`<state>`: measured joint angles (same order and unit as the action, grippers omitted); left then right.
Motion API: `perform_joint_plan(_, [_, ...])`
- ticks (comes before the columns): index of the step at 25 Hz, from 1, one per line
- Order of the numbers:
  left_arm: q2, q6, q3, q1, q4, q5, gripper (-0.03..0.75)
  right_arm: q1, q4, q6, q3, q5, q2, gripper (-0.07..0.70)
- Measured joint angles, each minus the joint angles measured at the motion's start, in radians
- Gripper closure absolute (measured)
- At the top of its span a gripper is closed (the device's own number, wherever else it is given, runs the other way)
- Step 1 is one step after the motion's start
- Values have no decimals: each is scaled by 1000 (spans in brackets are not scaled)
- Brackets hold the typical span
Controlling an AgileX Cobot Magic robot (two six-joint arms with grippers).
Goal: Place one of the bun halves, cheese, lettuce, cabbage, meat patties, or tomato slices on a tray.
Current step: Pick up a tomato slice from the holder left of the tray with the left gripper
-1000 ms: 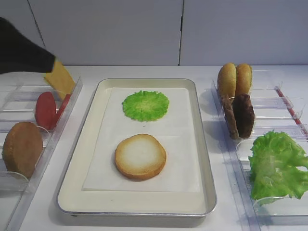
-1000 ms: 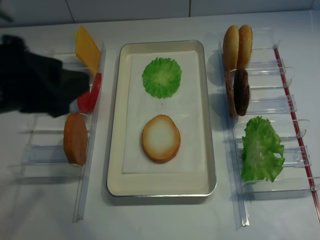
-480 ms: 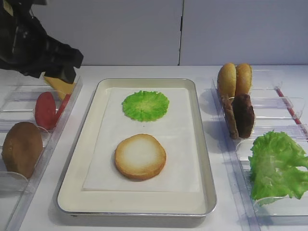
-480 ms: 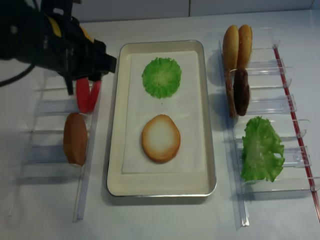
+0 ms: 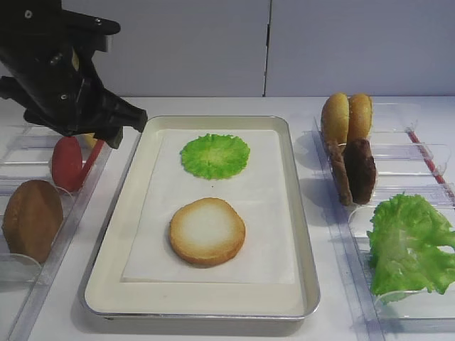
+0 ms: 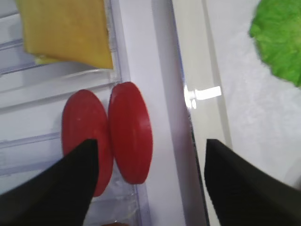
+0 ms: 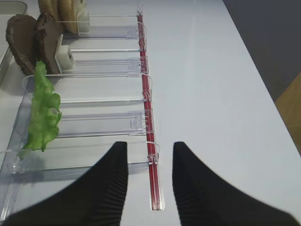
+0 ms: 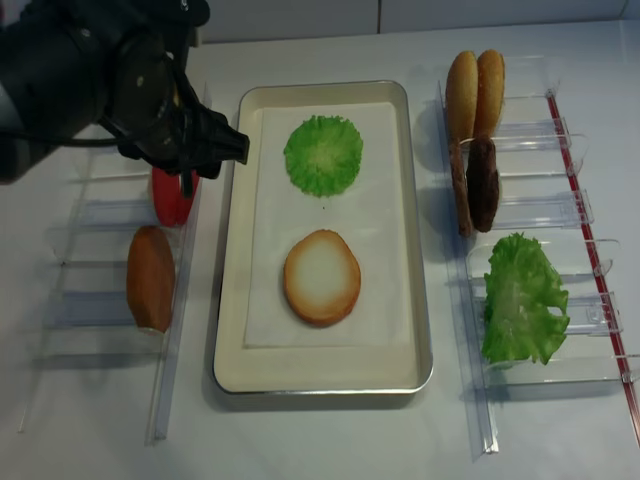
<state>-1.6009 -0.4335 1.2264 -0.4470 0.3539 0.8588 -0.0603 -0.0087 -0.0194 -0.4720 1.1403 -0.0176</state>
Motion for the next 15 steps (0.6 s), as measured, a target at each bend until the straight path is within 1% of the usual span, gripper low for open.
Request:
perform_joint_plan(3, [-29,-15,2,-26,28,-21,251,0,0,0,0,0,0,373])
perform_joint_plan(5, [-54,-22,2,-34,46,-20,251,0,0,0,0,0,0,374])
perform_joint_plan(9, [-86,-88,2,-34,112,2,251,0,0,0,0,0,0,374])
perform_joint_plan(10, [-86,-110,2,-3,132,2,251,0,0,0,0,0,0,374])
perform_joint_plan(11, [-86,-128,2,-12,151,2,251,0,0,0,0,0,0,374])
perform_joint_plan(15, [-94,-149,4,-36,168,-22,251,0,0,0,0,0,0,375])
